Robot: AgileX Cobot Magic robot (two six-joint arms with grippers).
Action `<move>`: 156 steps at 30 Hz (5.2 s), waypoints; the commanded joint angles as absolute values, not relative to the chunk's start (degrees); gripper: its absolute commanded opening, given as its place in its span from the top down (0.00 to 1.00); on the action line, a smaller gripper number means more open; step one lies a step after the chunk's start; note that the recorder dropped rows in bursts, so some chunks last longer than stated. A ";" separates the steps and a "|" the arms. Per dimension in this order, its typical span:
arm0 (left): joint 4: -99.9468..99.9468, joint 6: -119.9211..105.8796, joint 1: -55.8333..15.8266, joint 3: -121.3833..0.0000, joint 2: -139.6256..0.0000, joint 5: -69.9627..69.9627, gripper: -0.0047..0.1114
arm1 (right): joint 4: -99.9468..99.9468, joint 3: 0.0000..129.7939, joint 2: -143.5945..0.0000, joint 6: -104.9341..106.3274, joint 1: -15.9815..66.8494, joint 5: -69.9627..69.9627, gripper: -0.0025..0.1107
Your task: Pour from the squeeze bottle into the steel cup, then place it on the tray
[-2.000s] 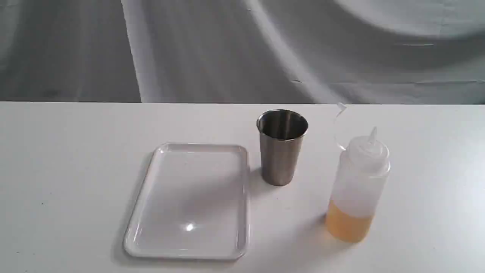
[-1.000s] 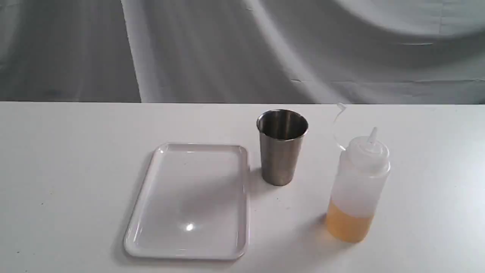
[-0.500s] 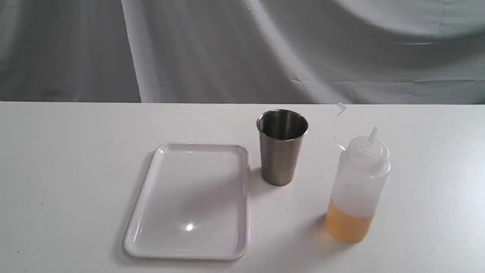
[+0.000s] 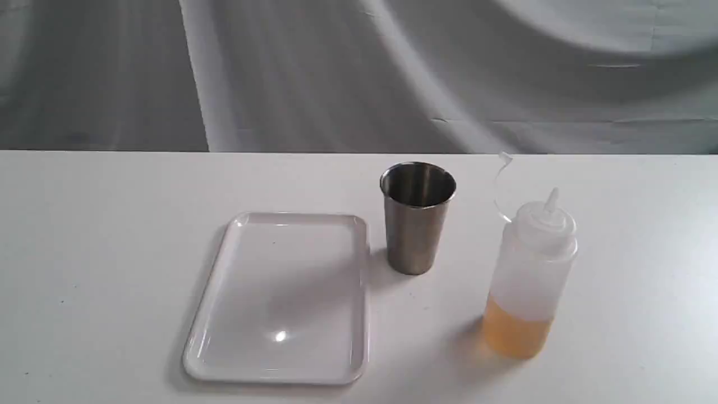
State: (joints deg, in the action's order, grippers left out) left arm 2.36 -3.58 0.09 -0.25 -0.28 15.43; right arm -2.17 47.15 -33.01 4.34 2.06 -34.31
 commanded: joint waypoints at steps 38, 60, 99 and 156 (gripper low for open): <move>2.49 -3.48 0.03 0.00 0.00 15.03 0.89 | -1.92 21.38 -69.22 -5.51 13.34 17.68 0.98; 2.49 -3.48 0.03 0.00 0.00 15.03 0.89 | 7.02 16.11 -92.37 3.99 13.34 41.71 0.98; 2.49 -3.48 0.03 0.00 0.00 15.03 0.89 | 7.25 13.82 -97.74 -0.30 13.34 48.53 0.06; 2.49 -3.48 0.03 0.00 0.00 15.03 0.89 | 13.01 27.47 -108.40 1.58 13.14 46.22 0.06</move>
State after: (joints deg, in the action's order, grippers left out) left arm 2.36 -3.58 0.09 -0.25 -0.28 15.43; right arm 12.84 27.25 -108.39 1.29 13.14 45.73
